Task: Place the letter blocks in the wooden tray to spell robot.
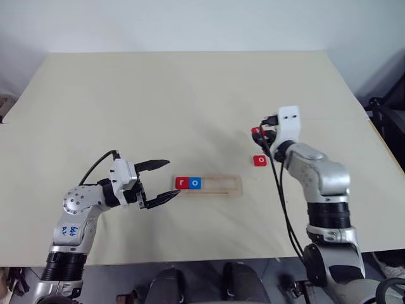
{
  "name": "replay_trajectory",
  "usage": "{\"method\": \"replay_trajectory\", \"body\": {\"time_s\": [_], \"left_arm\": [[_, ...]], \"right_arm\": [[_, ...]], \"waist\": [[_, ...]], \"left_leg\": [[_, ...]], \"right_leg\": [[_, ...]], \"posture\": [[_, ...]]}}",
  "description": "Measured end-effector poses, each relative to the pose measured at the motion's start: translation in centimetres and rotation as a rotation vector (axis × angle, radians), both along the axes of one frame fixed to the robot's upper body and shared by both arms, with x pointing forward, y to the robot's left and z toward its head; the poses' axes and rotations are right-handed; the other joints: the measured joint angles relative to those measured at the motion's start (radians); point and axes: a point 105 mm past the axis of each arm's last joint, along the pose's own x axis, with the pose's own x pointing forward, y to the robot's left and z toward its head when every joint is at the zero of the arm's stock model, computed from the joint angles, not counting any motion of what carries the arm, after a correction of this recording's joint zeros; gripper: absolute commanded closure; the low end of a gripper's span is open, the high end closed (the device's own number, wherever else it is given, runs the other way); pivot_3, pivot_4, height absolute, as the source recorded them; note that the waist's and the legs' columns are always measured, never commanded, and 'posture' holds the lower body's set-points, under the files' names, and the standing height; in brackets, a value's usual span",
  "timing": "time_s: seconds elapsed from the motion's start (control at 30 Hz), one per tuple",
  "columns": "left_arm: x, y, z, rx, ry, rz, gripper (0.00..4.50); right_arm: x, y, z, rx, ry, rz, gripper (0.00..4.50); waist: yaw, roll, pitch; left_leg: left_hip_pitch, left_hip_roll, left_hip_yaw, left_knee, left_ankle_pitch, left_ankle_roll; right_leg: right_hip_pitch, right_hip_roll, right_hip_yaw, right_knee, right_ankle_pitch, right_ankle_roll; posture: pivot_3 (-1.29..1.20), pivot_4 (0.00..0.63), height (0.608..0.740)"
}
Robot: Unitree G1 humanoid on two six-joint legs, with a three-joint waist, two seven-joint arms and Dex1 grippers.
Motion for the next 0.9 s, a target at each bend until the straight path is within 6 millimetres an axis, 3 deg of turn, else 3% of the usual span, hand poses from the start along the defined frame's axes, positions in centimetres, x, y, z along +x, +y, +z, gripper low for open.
{"method": "replay_trajectory", "body": {"time_s": [0.17,0.3,0.4,0.53,0.83,0.9], "left_arm": [[0.6,-0.1,-0.2,0.003,0.021,-0.030,0.00],[0.8,-0.3,-0.3,0.009,0.026,-0.063,0.00],[1.0,-0.4,-0.3,0.010,0.027,-0.078,0.00],[1.1,-0.4,-0.3,0.011,0.029,-0.081,0.00],[0.9,-0.1,-0.7,0.009,0.036,-0.053,0.00],[0.8,0.1,-0.9,0.011,0.043,-0.042,0.00]], "right_arm": [[-5.3,-2.1,-2.3,-0.002,0.112,-0.070,3.04],[-7.9,-2.4,-3.9,0.029,0.179,-0.119,3.04],[-8.9,-1.6,-5.4,0.049,0.231,-0.111,3.04],[-8.9,-0.9,-5.7,0.058,0.243,-0.091,3.04],[-8.5,-0.7,-5.5,0.049,0.256,0.004,0.17],[-8.3,-1.5,-4.8,0.015,0.244,0.051,0.06]], "waist": [[0.001,0.000,0.000],[-0.003,0.000,0.000],[-0.003,0.000,0.000],[-0.002,0.000,0.000],[-0.002,0.000,0.000],[-0.001,0.000,0.000]], "left_leg": [[-0.001,-0.001,0.000,0.000,0.000,0.000],[0.000,0.000,0.000,0.000,0.000,0.000],[0.000,0.000,0.001,-0.001,0.000,0.000],[0.000,-0.001,0.000,-0.001,0.000,0.000],[0.000,-0.001,0.000,-0.001,0.000,0.000],[0.000,-0.001,0.000,-0.001,0.000,0.001]], "right_leg": [[0.000,0.000,0.000,-0.001,0.000,0.000],[0.000,0.001,0.000,-0.001,0.000,0.000],[0.000,0.001,0.001,-0.001,0.000,0.000],[0.000,0.001,0.001,-0.001,0.000,0.000],[0.000,0.000,0.001,-0.002,0.000,0.000],[0.000,0.000,0.001,-0.003,0.000,0.000]], "posture": [[0.00,0.150,0.740],[0.00,0.150,0.740],[0.00,0.150,0.740],[0.00,0.150,0.740],[0.00,0.150,0.740],[0.00,0.150,0.740]]}}
